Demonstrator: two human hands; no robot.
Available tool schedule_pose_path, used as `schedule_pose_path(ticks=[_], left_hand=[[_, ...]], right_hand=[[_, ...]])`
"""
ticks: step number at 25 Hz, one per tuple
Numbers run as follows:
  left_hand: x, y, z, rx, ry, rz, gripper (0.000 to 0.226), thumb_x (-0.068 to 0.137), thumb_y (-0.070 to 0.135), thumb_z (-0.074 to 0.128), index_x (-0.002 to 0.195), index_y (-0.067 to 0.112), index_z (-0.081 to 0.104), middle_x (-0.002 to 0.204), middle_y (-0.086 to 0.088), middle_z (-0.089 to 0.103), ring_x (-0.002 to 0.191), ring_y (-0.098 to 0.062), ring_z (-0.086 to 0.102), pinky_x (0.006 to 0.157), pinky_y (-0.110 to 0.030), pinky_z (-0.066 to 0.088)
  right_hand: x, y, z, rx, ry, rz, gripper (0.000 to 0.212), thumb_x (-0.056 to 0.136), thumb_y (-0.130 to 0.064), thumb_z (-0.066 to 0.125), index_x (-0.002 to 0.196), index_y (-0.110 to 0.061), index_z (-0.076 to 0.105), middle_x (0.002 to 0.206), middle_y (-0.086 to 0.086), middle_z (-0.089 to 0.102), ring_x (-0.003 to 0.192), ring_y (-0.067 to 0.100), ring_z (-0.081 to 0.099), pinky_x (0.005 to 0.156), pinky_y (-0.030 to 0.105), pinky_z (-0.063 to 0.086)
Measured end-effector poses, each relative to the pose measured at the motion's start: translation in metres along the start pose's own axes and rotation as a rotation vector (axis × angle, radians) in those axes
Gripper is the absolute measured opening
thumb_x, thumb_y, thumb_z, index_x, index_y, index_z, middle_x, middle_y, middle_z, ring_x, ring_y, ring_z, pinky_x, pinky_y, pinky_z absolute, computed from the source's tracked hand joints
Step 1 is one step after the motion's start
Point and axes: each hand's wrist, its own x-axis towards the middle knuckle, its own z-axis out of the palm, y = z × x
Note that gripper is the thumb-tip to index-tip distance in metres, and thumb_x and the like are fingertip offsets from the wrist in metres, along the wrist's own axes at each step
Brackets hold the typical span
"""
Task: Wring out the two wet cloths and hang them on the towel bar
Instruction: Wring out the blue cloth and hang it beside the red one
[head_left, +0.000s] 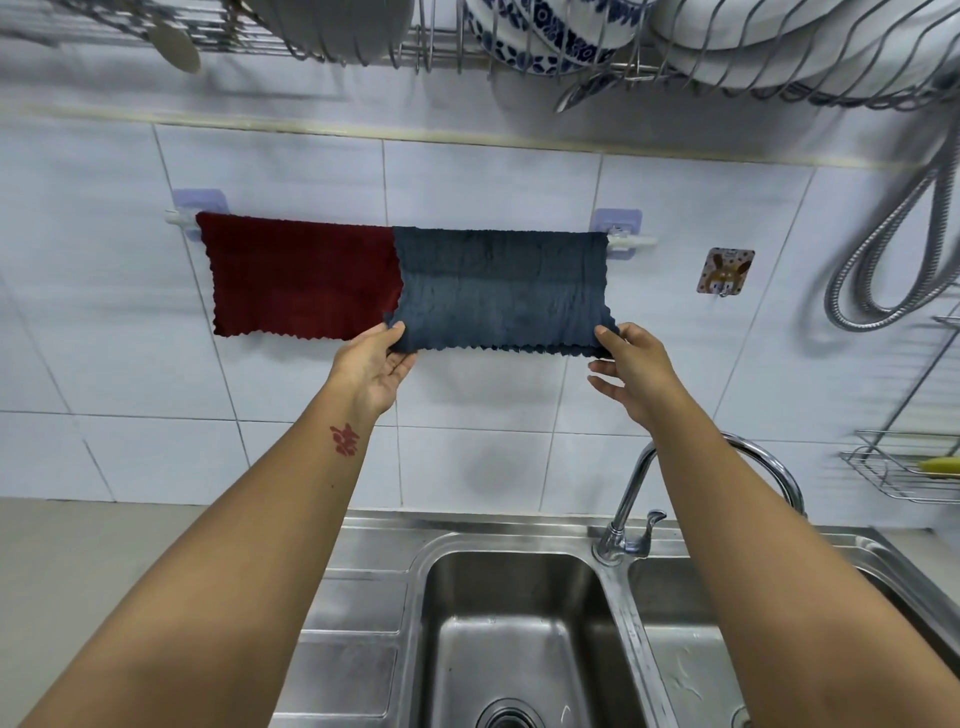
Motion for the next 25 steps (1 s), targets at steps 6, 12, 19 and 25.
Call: schedule_pose_path(ticks=[6,12,19,25], left_hand=[[0.003,-0.005,-0.012,0.097,0.069,0.135,0.007,0.094,0.013,0.060,0.094,0.011,0.053,0.116,-0.013,0.064,0.089,-0.020,0.068,0.085,-0.030,0.054],[0.001,-0.011,-0.018,0.213,0.050,0.222,0.009,0.096,0.020,0.056,0.090,0.014,0.054,0.111,-0.013,0.065,0.088,-0.020,0.069,0.089,-0.031,0.053],[0.011,-0.013,-0.025,0.292,0.108,0.278,0.012,0.095,0.022,0.058,0.085,0.018,0.053,0.109,-0.012,0.066,0.091,-0.021,0.071,0.091,-0.030,0.053],[0.019,-0.016,-0.025,0.314,0.130,0.284,0.013,0.096,0.022,0.057,0.084,0.020,0.052,0.109,-0.011,0.066,0.091,-0.021,0.071,0.087,-0.029,0.054]], right_hand=[[0.006,0.009,-0.002,-0.100,0.050,-0.117,0.021,0.093,-0.021,0.060,0.076,-0.013,0.049,0.095,0.013,0.062,0.068,0.017,0.057,0.078,0.033,0.057],[0.011,0.012,-0.010,-0.265,0.069,-0.197,0.021,0.095,-0.023,0.054,0.078,-0.012,0.050,0.079,0.007,0.065,0.065,0.019,0.057,0.075,0.035,0.054],[0.016,0.022,-0.005,-0.263,0.071,-0.205,0.020,0.095,-0.025,0.055,0.084,-0.009,0.050,0.078,0.003,0.065,0.064,0.017,0.057,0.075,0.037,0.052],[0.024,0.022,-0.004,-0.268,0.057,-0.181,0.019,0.096,-0.025,0.054,0.082,-0.012,0.051,0.081,0.003,0.065,0.068,0.016,0.058,0.073,0.033,0.051]])
